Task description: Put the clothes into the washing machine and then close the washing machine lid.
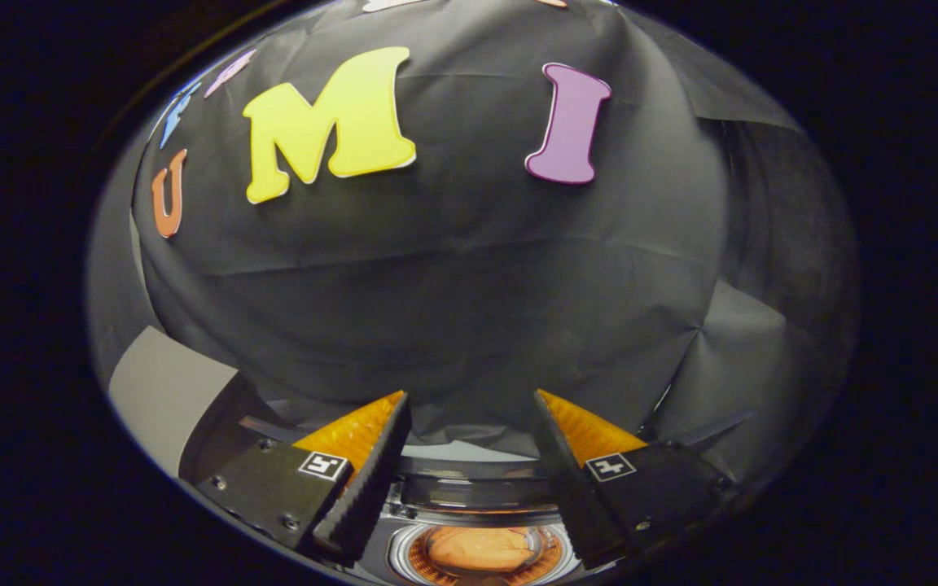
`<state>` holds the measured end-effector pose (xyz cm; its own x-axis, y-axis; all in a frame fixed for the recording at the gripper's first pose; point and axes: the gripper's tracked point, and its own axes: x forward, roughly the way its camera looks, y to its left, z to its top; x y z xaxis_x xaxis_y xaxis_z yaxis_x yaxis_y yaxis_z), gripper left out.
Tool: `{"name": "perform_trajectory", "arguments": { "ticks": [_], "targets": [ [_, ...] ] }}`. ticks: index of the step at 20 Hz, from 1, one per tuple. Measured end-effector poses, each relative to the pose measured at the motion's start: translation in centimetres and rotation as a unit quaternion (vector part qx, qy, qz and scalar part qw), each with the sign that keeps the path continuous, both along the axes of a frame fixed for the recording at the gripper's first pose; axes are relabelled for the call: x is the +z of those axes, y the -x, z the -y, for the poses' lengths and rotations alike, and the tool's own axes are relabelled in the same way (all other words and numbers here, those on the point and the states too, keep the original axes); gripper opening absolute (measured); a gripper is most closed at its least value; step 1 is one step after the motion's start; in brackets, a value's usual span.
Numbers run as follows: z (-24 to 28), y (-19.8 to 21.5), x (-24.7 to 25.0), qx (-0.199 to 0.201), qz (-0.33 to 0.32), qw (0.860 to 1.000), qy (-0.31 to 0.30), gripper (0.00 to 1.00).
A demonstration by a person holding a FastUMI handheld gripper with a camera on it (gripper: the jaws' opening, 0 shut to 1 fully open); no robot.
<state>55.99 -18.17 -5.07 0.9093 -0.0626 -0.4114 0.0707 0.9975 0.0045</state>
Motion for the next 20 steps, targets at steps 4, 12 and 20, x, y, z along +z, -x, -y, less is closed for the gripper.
{"name": "perform_trajectory", "arguments": {
  "ticks": [4,12,20],
  "targets": [
    [-0.2,0.2,0.1,0.002,0.009,1.0,0.004,0.92],
    [-0.1,0.9,0.4,-0.002,0.053,0.999,0.012,0.92],
    [-0.2,1.3,0.5,-0.007,0.086,0.996,0.02,0.92]
  ]
}}
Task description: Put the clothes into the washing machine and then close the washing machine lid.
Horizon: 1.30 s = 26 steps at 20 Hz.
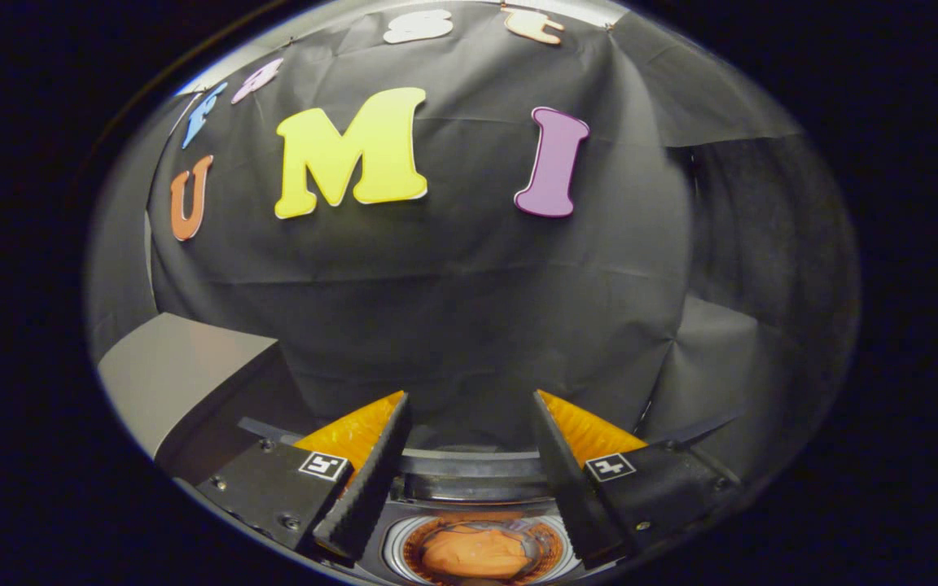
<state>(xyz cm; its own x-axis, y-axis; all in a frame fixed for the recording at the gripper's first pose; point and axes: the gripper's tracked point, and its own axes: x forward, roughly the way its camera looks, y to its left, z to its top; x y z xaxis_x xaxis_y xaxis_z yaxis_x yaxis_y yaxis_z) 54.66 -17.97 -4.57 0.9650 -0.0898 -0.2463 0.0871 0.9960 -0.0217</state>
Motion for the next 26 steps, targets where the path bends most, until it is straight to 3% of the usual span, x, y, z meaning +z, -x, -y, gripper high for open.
{"name": "perform_trajectory", "arguments": {
  "ticks": [14,19,26],
  "targets": [
    [0.4,1.4,-0.7,-0.011,0.001,1.0,0.011,0.91],
    [0.3,3.6,-2.0,0.001,-0.033,0.999,0.025,0.9],
    [-0.5,4.5,-1.1,0.015,-0.027,0.999,0.031,0.9]
  ]
}}
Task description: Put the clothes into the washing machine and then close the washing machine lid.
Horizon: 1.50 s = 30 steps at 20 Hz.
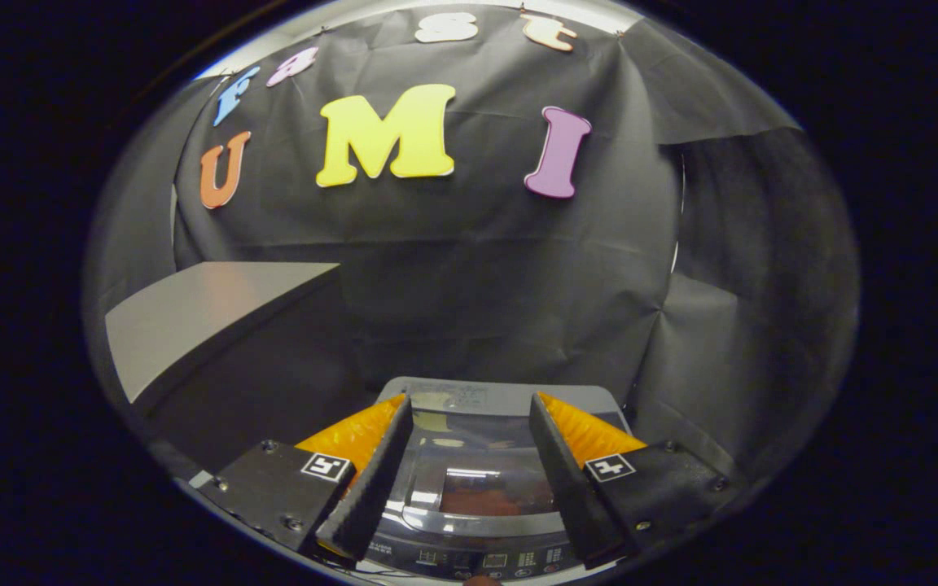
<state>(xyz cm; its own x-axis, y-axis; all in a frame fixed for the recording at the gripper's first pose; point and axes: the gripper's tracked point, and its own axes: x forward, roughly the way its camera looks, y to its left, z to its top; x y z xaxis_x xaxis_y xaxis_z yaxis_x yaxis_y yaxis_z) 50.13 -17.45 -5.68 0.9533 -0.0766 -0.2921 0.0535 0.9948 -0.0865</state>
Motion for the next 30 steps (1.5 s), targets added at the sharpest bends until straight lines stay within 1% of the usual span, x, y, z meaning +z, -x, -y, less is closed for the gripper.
{"name": "perform_trajectory", "arguments": {
  "ticks": [2,4,7,8,13,15,17,22,25,26,28,30],
  "targets": [
    [-0.1,0.6,0.5,0.016,0.009,1.0,0.015,0.9],
    [0.2,1.1,1.3,0.015,0.021,0.999,0.024,0.9],
    [-0.5,1.4,2.5,0.007,0.048,0.999,0.005,0.92],
    [-1.1,1.7,2.7,0.013,0.053,0.999,-0.001,0.92],
    [-1.4,3.8,4.9,0.004,0.092,0.996,0.004,0.94],
    [-2.2,4.7,5.6,0.011,0.106,0.994,-0.003,1.0],
    [-2.8,5.5,6.2,0.019,0.118,0.993,-0.006,1.0],
    [-4.1,6.7,7.5,0.017,0.157,0.987,-0.032,1.0],
    [-4.1,7.1,8.0,0.011,0.178,0.983,-0.028,1.0],
    [-3.9,7.3,8.1,0.003,0.184,0.982,-0.033,1.0],
    [-5.2,7.5,7.7,0.008,0.188,0.98,-0.059,1.0],
    [-5.6,8.2,7.2,0.015,0.178,0.982,-0.065,1.0]
  ]
}}
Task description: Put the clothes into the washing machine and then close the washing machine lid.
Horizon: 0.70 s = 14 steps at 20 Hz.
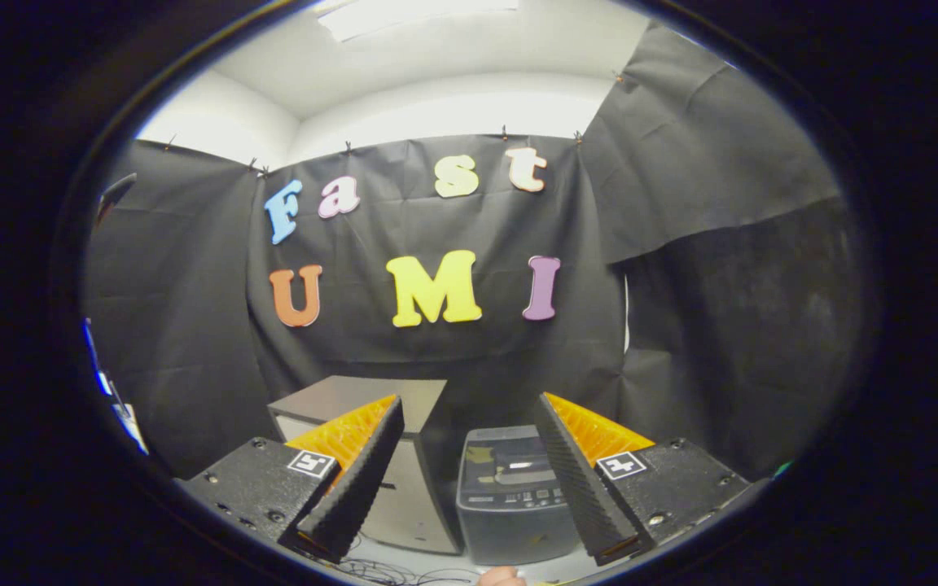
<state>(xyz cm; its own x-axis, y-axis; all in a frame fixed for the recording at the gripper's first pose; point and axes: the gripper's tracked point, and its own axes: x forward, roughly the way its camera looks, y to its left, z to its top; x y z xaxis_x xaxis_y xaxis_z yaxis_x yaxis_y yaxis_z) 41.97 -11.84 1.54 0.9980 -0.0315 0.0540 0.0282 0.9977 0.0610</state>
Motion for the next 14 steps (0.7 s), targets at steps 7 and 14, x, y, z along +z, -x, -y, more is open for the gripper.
{"name": "perform_trajectory", "arguments": {
  "ticks": [7,14],
  "targets": [
    [0.5,0.2,0.2,-0.005,0.022,1.0,0.008,1.0],
    [1.1,1.0,-0.2,-0.01,0.013,1.0,0.009,1.0]
  ]
}}
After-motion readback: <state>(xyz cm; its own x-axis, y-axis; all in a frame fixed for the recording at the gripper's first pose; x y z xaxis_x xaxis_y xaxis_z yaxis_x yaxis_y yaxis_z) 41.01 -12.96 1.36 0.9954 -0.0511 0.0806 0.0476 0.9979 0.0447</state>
